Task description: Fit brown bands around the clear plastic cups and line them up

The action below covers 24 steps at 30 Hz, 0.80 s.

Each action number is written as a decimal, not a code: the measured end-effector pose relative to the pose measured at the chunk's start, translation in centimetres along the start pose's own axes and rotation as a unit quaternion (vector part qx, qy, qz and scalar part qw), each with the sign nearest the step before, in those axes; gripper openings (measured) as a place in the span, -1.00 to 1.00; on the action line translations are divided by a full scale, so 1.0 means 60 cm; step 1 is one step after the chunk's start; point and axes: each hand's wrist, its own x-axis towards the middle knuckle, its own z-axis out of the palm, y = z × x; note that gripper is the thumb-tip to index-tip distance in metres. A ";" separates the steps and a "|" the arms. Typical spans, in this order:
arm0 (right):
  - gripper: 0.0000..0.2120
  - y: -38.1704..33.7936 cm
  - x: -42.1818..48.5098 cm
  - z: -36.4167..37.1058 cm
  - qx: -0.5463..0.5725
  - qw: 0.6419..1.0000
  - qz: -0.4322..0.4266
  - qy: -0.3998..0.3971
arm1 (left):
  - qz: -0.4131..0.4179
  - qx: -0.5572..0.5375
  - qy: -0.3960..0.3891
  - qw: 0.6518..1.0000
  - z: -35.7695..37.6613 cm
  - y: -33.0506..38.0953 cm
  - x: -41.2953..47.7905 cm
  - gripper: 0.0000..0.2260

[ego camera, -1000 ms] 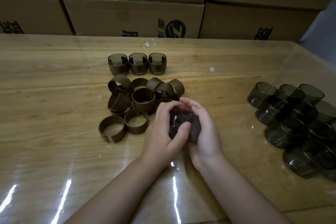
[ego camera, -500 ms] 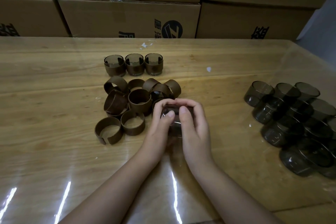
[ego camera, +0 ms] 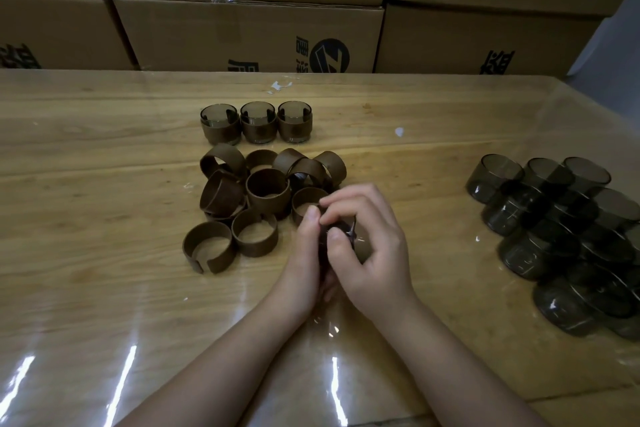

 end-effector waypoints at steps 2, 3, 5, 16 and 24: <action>-0.85 0.000 0.000 0.003 0.036 0.998 0.047 0.008 | 0.014 0.031 0.025 0.999 0.001 -0.005 0.001 -0.41; -0.87 -0.001 -0.001 0.005 0.060 0.995 0.078 0.016 | 0.029 0.059 0.036 0.997 0.001 -0.008 0.001 -0.47; -0.88 -0.004 -0.003 0.008 0.139 0.976 0.164 0.039 | 0.047 0.129 0.068 0.988 -0.001 -0.012 -0.001 -0.54; -0.64 0.027 0.014 -0.018 0.375 0.760 0.518 0.116 | 0.091 0.313 0.073 0.942 0.001 -0.008 -0.012 -0.46; -0.76 0.077 0.020 -0.022 0.220 0.864 0.451 0.044 | -0.016 -0.040 0.057 0.997 0.004 0.002 0.001 -0.52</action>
